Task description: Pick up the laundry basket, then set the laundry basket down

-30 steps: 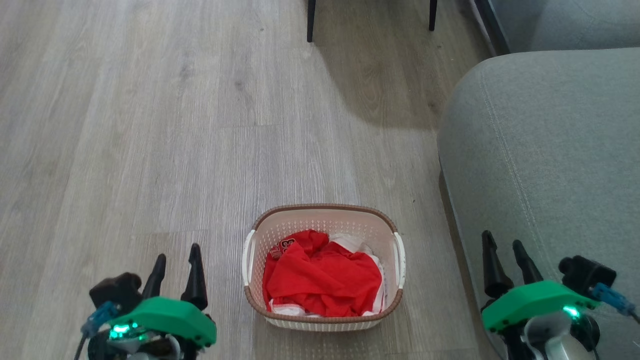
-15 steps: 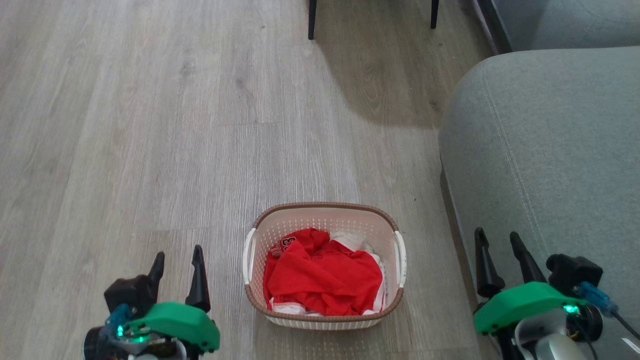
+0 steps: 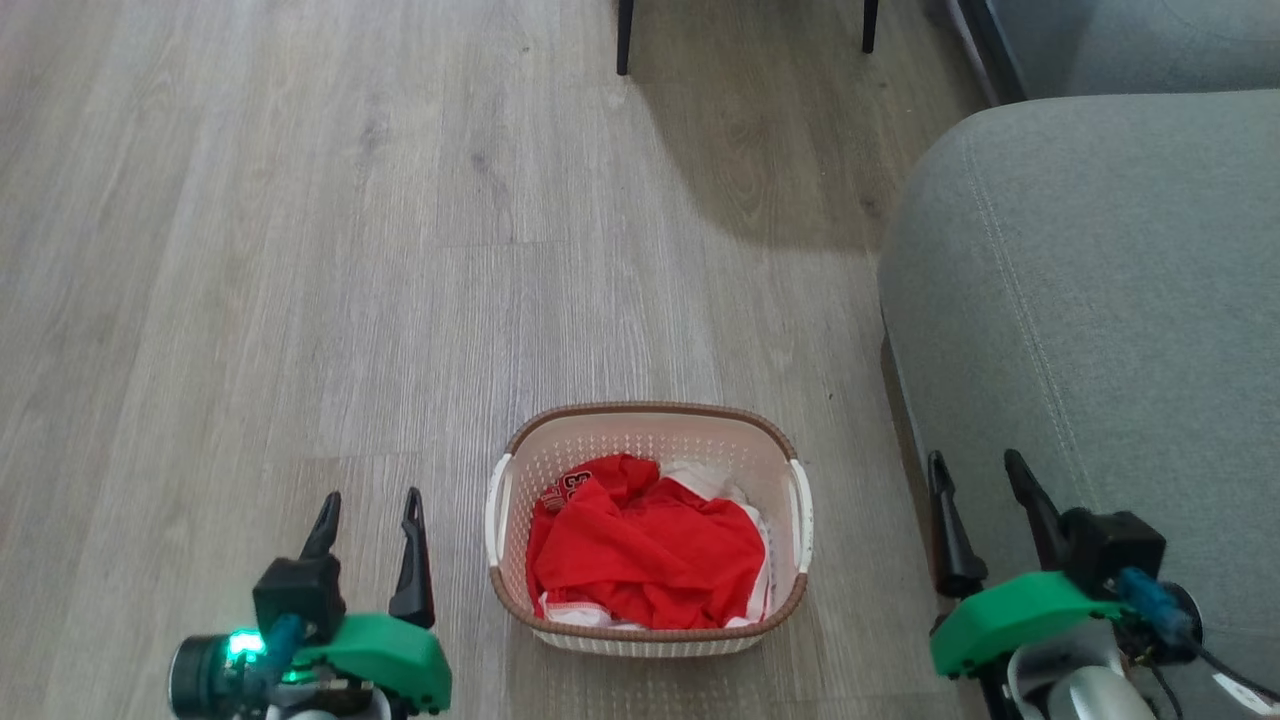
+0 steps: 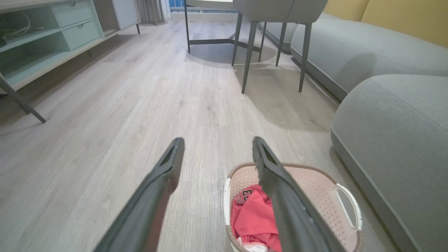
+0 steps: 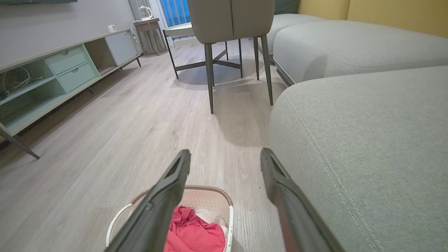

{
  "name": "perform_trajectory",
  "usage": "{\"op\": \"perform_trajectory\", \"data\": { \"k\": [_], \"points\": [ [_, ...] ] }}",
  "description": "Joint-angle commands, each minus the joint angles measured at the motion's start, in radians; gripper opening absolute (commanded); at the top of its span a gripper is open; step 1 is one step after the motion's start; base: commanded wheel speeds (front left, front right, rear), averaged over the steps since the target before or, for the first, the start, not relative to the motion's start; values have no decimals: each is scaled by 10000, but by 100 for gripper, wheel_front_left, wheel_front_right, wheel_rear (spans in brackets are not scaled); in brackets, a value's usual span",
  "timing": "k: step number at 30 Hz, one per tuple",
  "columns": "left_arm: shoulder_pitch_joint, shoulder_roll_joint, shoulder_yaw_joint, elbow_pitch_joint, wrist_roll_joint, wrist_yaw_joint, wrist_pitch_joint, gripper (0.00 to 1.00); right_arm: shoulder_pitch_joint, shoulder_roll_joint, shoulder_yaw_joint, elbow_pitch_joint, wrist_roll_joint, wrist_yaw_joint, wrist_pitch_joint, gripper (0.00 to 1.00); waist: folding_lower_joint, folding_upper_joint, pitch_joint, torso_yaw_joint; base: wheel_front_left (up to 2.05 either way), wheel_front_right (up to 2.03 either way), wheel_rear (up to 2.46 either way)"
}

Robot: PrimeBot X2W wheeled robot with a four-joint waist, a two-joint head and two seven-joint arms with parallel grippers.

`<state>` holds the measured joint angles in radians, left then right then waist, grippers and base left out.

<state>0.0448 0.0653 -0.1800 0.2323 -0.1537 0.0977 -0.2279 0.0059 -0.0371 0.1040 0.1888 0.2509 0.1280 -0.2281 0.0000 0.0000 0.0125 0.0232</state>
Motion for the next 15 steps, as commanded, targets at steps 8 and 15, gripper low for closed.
{"op": "perform_trajectory", "data": {
  "k": [8, 15],
  "points": [
    [-193, 63, 294, -278, 880, 75, -339, 100, -488, -131, 389, -457, -947, 27, -337, 100, 0, 0, 59, 13, 0, 0, 0],
    [-212, 15, 354, -221, 872, 14, -339, 100, -522, -131, 384, -430, -950, 27, -337, 100, 0, 0, 81, 3, 0, 0, 0]
  ]
}}
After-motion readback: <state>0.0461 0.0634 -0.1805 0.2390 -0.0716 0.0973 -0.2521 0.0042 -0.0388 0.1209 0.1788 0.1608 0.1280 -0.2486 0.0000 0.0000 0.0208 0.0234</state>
